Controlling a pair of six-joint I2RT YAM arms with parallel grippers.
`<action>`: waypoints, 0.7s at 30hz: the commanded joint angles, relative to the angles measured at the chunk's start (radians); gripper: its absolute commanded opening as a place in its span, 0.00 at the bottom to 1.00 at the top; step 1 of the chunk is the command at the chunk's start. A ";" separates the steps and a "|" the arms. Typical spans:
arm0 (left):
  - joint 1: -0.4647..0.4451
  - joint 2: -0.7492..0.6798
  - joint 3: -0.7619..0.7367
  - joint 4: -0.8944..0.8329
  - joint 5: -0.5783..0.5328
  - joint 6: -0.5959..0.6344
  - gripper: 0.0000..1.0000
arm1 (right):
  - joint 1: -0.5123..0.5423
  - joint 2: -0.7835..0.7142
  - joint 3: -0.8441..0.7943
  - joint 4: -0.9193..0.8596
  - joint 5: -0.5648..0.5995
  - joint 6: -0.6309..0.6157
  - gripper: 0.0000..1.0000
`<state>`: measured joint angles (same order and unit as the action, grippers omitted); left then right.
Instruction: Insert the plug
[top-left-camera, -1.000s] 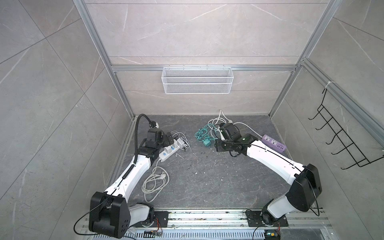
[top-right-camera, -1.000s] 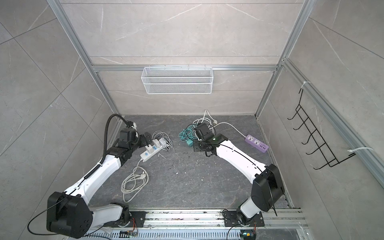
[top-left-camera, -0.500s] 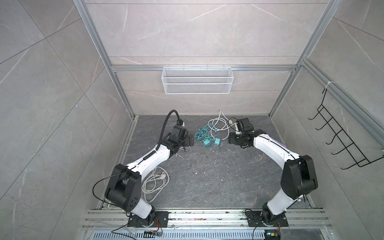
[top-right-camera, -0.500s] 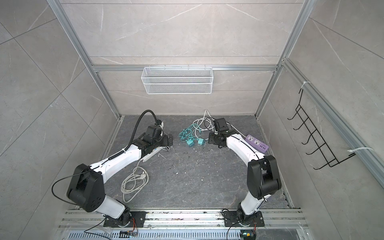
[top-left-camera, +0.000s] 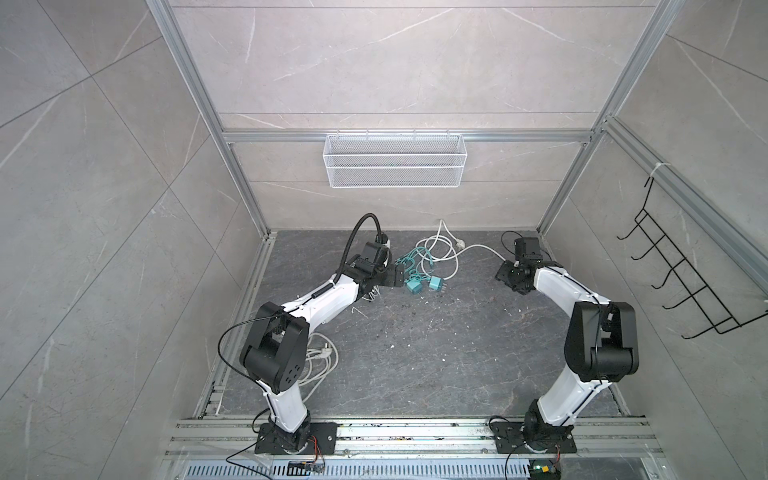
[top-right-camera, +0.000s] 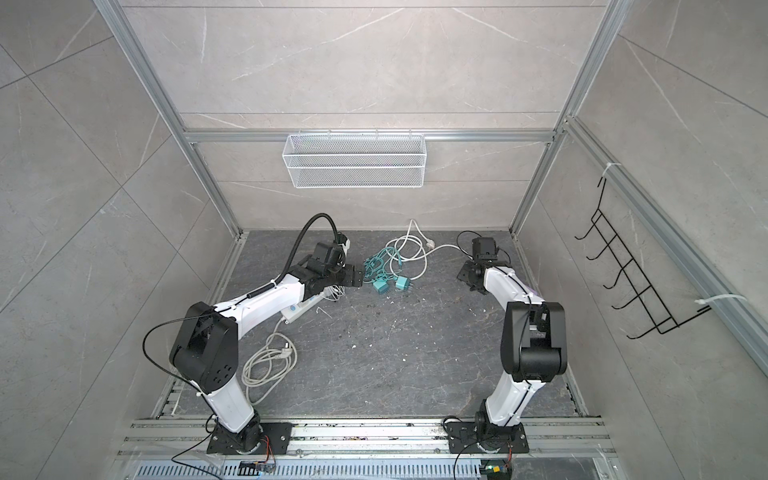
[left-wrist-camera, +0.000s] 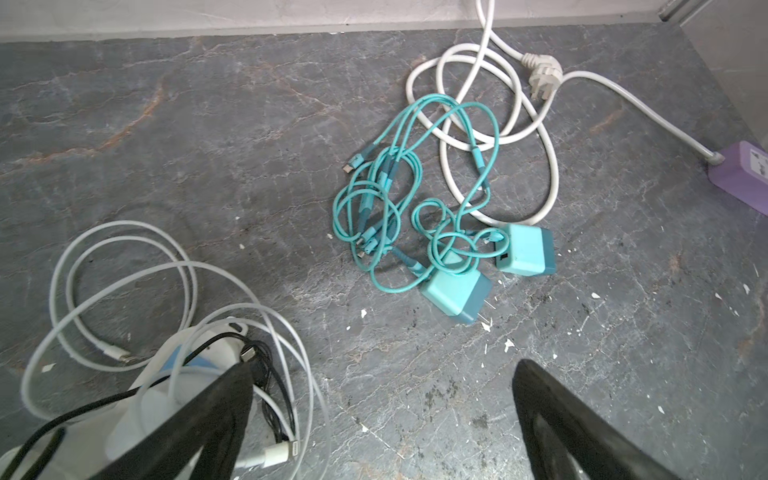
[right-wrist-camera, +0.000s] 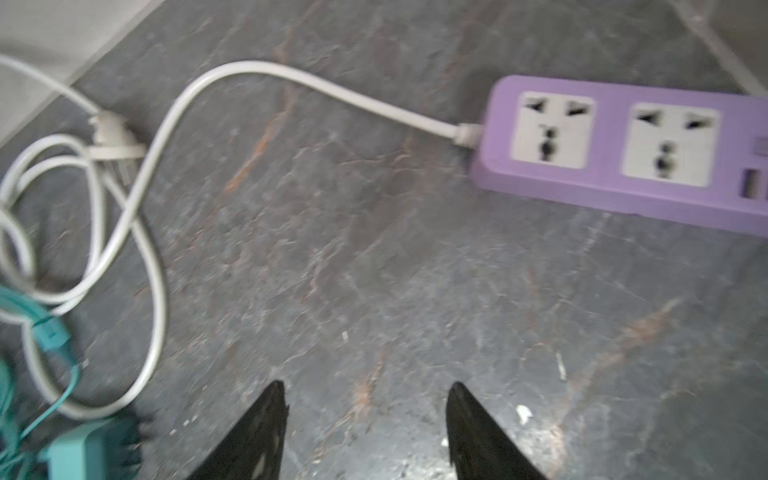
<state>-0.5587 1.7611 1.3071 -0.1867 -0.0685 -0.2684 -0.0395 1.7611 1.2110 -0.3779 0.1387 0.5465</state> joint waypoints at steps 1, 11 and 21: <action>-0.004 0.000 0.030 0.018 0.056 0.056 1.00 | 0.000 -0.026 -0.048 0.083 0.176 0.100 0.63; -0.008 0.087 0.105 0.009 0.137 0.084 1.00 | 0.009 -0.059 -0.100 0.139 0.223 0.142 0.62; -0.008 0.138 0.196 -0.039 0.138 0.082 1.00 | 0.098 0.016 -0.069 0.193 0.153 0.066 0.57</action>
<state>-0.5629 1.8992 1.4681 -0.2039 0.0559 -0.2043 -0.0013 1.7237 1.0973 -0.2131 0.3180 0.6502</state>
